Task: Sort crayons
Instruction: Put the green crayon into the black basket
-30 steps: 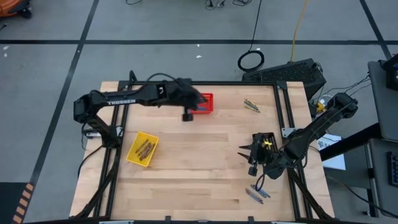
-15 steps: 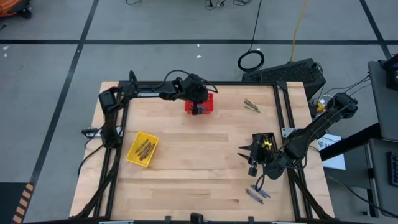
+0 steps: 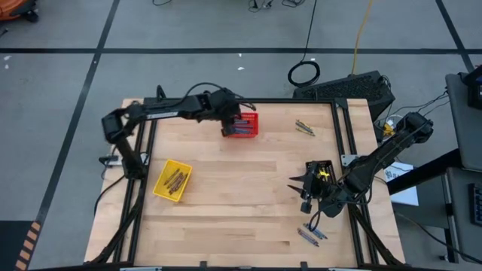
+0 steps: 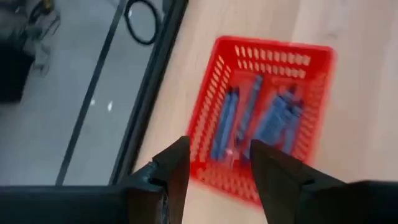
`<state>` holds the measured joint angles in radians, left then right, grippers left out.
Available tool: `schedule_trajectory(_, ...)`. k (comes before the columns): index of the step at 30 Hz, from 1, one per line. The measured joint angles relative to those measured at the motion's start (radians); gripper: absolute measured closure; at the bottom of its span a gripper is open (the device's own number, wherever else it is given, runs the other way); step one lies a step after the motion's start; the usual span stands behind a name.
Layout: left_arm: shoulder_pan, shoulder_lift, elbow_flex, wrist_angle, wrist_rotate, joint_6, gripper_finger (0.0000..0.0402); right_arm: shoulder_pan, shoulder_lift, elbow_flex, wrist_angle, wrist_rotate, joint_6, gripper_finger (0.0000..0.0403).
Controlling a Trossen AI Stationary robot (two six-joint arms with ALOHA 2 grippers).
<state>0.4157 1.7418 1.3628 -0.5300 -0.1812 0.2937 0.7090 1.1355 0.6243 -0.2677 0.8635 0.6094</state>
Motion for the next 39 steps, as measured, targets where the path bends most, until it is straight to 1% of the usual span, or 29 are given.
schedule_trajectory(3, -0.068, -0.085, -0.001, -0.134, -0.040, -0.098, 0.0243, 0.000, 0.000, 0.000, -0.001, -0.002, 0.009, 0.0298)
schedule_trajectory(6, -0.186, -0.177, -0.058, -0.157, -0.082, -0.178, 0.0257, 0.000, 0.000, 0.000, -0.005, -0.010, 0.012, 0.0298)
schedule_trajectory(8, -0.291, -0.232, -0.107, -0.155, -0.164, -0.233, 0.0269, 0.000, -0.011, 0.000, -0.012, -0.034, 0.005, 0.0298)
schedule_trajectory(10, -0.402, -0.275, -0.161, -0.161, -0.278, -0.318, 0.0281, -0.006, -0.030, 0.013, -0.056, -0.059, 0.013, 0.0298)
schedule_trajectory(12, -0.517, -0.308, -0.206, -0.151, -0.384, -0.424, 0.0293, -0.023, -0.054, 0.060, -0.178, -0.077, 0.062, 0.0298)
schedule_trajectory(14, -0.630, -0.319, -0.244, -0.128, -0.481, -0.540, 0.0303, -0.064, -0.077, 0.132, -0.355, -0.103, 0.135, 0.0298)
schedule_trajectory(16, -0.733, -0.315, -0.282, -0.065, -0.558, -0.628, 0.0311, -0.126, -0.088, 0.212, -0.548, -0.136, 0.200, 0.0298)
schedule_trajectory(18, -0.810, -0.299, -0.319, 0.024, -0.630, -0.673, 0.0316, -0.207, -0.091, 0.286, -0.721, -0.187, 0.224, 0.0298)
schedule_trajectory(20, -0.868, -0.270, -0.357, 0.168, -0.681, -0.678, 0.0319, -0.307, -0.092, 0.333, -0.827, -0.241, 0.188, 0.0298)
schedule_trajectory(22, -0.911, -0.236, -0.394, 0.292, -0.742, -0.678, 0.0319, -0.419, -0.091, 0.341, -0.858, -0.298, 0.101, 0.0298)
schedule_trajectory(23, -0.925, -0.212, -0.403, 0.382, -0.767, -0.669, 0.0320, -0.477, -0.091, 0.338, -0.857, -0.332, 0.045, 0.0298)
schedule_trajectory(24, -0.933, -0.193, -0.414, 0.462, -0.793, -0.648, 0.0320, -0.534, -0.090, 0.328, -0.842, -0.377, -0.015, 0.0298)
schedule_trajectory(26, -0.945, -0.153, -0.428, 0.559, -0.850, -0.594, 0.0320, -0.656, -0.079, 0.302, -0.791, -0.464, -0.129, 0.0298)
schedule_trajectory(28, -0.946, -0.113, -0.426, 0.632, -0.855, -0.546, 0.0320, -0.778, -0.057, 0.270, -0.717, -0.545, -0.251, 0.0298)
schedule_trajectory(30, -0.943, -0.093, -0.426, 0.671, -0.856, -0.501, 0.0320, -0.910, -0.027, 0.247, -0.639, -0.591, -0.362, 0.0298)
schedule_trajectory(33, -0.938, -0.083, -0.422, 0.684, -0.845, -0.490, 0.0320, -1.124, 0.044, 0.240, -0.519, -0.664, -0.498, 0.0298)
schedule_trajectory(35, -0.938, -0.083, -0.422, 0.682, -0.843, -0.493, 0.0320, -1.256, 0.106, 0.240, -0.431, -0.741, -0.570, 0.0298)
schedule_trajectory(37, -0.938, -0.083, -0.422, 0.681, -0.842, -0.493, 0.0320, -1.357, 0.178, 0.240, -0.348, -0.784, -0.624, 0.0298)
schedule_trajectory(39, -0.940, -0.083, -0.422, 0.681, -0.841, -0.489, 0.0320, -1.435, 0.247, 0.240, -0.282, -0.789, -0.663, 0.0298)
